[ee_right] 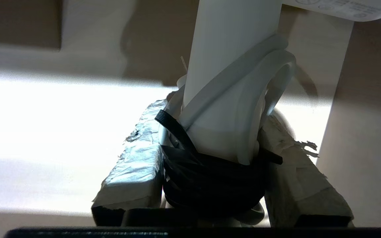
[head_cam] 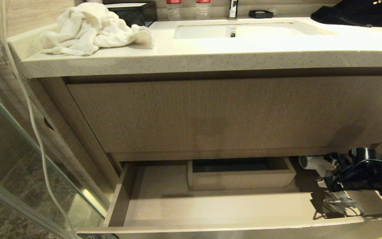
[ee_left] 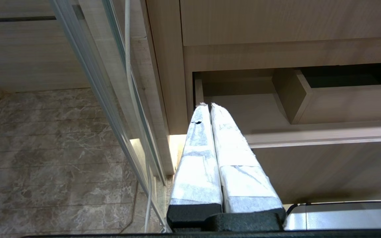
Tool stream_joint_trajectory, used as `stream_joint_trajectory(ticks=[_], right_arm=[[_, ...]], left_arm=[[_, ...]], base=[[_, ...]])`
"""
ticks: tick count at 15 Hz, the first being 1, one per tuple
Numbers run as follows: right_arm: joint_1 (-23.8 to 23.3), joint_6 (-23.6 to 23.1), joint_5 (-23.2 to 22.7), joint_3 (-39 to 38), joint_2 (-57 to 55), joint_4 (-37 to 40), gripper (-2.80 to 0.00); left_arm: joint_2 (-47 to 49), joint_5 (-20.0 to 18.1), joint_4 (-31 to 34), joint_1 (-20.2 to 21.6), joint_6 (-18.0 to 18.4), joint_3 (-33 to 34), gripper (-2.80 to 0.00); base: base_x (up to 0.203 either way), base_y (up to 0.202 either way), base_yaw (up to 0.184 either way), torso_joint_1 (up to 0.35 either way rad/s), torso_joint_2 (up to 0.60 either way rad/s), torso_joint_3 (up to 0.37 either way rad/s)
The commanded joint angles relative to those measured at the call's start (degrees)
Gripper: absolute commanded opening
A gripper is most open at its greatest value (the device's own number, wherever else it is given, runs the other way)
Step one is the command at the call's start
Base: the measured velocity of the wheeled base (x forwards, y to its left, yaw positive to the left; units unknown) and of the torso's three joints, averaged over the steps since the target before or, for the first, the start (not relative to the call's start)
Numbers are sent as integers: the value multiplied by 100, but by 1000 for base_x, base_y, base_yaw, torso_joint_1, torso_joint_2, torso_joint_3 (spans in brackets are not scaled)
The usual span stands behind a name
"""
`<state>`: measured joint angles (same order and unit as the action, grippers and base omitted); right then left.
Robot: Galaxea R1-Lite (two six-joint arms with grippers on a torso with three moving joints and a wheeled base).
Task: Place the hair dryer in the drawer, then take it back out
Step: Take the hairdryer out
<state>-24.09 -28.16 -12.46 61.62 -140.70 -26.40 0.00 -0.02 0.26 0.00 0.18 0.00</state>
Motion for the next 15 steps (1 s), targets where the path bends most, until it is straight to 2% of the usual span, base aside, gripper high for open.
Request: stream_joint_trajectory(ticks=[1,6,11,15], right_arm=[[1,-119,-11,-132,249,15,-280],[-11,-496,-20,-381,478,289,-280],[-147,-1173,-20,-723,806,773,-280],[-149,-1192,-20,-877,1105,876,-280]], left_arm=[[9,2,0,0,-1,9,-280],[7,2,0,0,-1,9,-280],[9,2,0,0,-1,9,-280],[9,2,0,0,-1,8,-280]], base=[[0,0,0,0,0,0],[0,0,0,0,0,0],[0,0,0,0,0,0],[0,0,0,0,0,0]])
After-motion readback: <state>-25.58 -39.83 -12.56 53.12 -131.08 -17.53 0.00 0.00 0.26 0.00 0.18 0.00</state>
